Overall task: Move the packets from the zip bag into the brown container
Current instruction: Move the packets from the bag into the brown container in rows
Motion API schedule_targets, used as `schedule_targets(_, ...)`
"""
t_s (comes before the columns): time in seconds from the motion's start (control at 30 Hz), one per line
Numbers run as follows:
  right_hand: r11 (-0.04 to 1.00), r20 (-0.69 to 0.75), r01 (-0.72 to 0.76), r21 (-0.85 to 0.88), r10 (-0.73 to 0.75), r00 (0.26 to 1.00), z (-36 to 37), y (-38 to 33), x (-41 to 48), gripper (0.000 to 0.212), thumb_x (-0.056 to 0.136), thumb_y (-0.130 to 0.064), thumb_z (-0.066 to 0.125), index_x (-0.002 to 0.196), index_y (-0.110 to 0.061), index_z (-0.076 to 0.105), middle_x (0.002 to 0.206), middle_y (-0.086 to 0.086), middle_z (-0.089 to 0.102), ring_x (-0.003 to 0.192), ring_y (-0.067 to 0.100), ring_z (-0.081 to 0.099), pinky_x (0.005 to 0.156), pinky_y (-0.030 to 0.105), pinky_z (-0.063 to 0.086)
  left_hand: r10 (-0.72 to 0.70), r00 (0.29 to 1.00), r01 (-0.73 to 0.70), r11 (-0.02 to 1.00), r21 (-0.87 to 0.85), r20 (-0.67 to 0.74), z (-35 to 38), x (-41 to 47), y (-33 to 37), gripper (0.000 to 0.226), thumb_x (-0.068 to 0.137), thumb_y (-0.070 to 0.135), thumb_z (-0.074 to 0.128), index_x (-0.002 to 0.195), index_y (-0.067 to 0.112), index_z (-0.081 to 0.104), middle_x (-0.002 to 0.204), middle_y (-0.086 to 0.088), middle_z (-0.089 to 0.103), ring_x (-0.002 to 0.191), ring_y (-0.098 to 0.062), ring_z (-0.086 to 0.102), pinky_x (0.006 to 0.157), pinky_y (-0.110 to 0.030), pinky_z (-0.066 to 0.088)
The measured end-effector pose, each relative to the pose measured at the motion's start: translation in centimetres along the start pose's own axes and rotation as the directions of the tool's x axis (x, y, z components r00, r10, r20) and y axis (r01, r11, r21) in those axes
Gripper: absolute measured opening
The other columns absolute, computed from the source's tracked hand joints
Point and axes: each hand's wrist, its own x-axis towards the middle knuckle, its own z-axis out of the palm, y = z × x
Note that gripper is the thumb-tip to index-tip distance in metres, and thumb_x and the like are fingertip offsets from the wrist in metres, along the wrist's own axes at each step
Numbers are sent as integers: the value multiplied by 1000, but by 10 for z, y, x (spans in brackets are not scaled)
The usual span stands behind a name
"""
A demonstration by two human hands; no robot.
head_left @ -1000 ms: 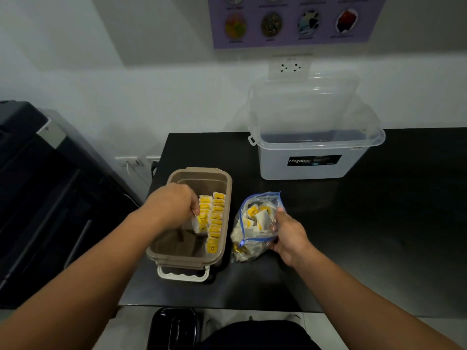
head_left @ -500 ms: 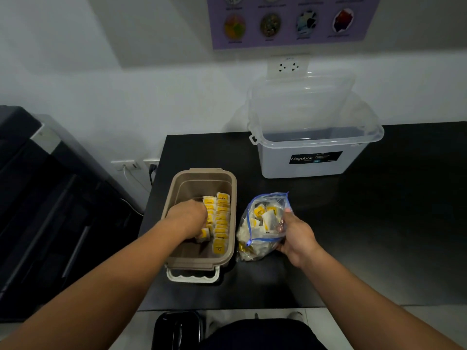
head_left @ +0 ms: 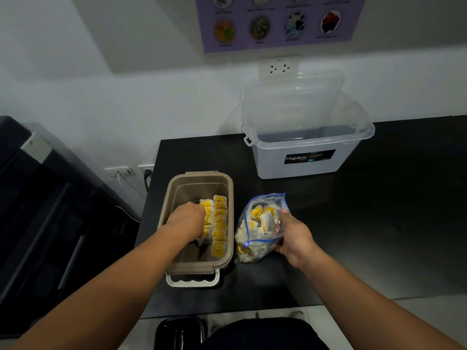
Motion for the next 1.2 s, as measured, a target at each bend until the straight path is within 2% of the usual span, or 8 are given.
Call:
schedule_targets(0.2,996,-4,13,-89,-14,1000,-4,-1,1,33,109,-43,47,125,-22,66,110,7,79,102,28,77,95,55,60,9,1000,-9,999,33,2,-7,-8,2,39,77,33,82,108,13,69,100,-6,69,88,-23,69,78,-35,59)
schedule_targets(0.33,987,13,36,-157,-35,999,-7,0,3,31,108,-44,48,123,-23,67,108,5,80,102,27,77,100,55,57,6,999,-11,993,-116,-46,-31,-18,1,29,78,39,81,96,19,70,90,1,68,84,-18,67,82,-35,59)
schedule_targets(0.47,972,37,70,-226,-64,997,-10,0,2,31,109,-42,47,121,-22,67,106,3,80,101,25,76,88,44,58,12,959,-112,934,-339,-282,-70,-49,15,21,88,48,71,82,28,67,77,8,67,75,-9,65,75,-32,57)
schedule_targets(0.6,951,86,114,-287,-93,992,-14,-5,3,32,110,-41,45,121,-22,68,105,1,80,95,21,76,73,33,52,77,919,-218,917,-333,-387,-87,-61,59,27,91,55,63,81,30,65,75,8,66,74,-11,64,71,-34,56)
schedule_targets(0.7,950,121,125,-287,-94,988,-19,-11,5,31,110,-38,45,121,-21,67,104,3,81,89,17,77,65,28,54,168,922,-273,920,-280,-348,-79,-53,92,19,92,48,65,89,30,70,84,7,69,82,-15,66,74,-36,57)
schedule_targets(0.8,955,160,125,-268,-84,984,-25,-16,10,32,110,-37,45,126,-19,66,107,5,80,96,21,78,77,37,59,197,943,-252,949,-189,-268,-61,-34,123,15,93,36,66,98,23,74,94,0,71,88,-20,68,77,-37,57)
schedule_targets(0.93,948,208,133,-290,-73,975,-34,-20,15,33,112,-36,42,125,-19,66,106,4,80,95,19,78,73,32,57,97,989,-112,984,-135,-112,-34,-4,149,23,93,28,67,112,17,71,103,-8,70,91,-25,68,71,-35,53)
schedule_targets(1.2,917,224,140,-373,-57,973,-48,-22,26,33,111,-37,41,119,-21,69,100,1,81,90,17,74,72,33,51,-132,990,143,950,-278,58,-23,15,175,39,91,45,66,115,15,68,102,-6,68,89,-22,66,65,-35,47)
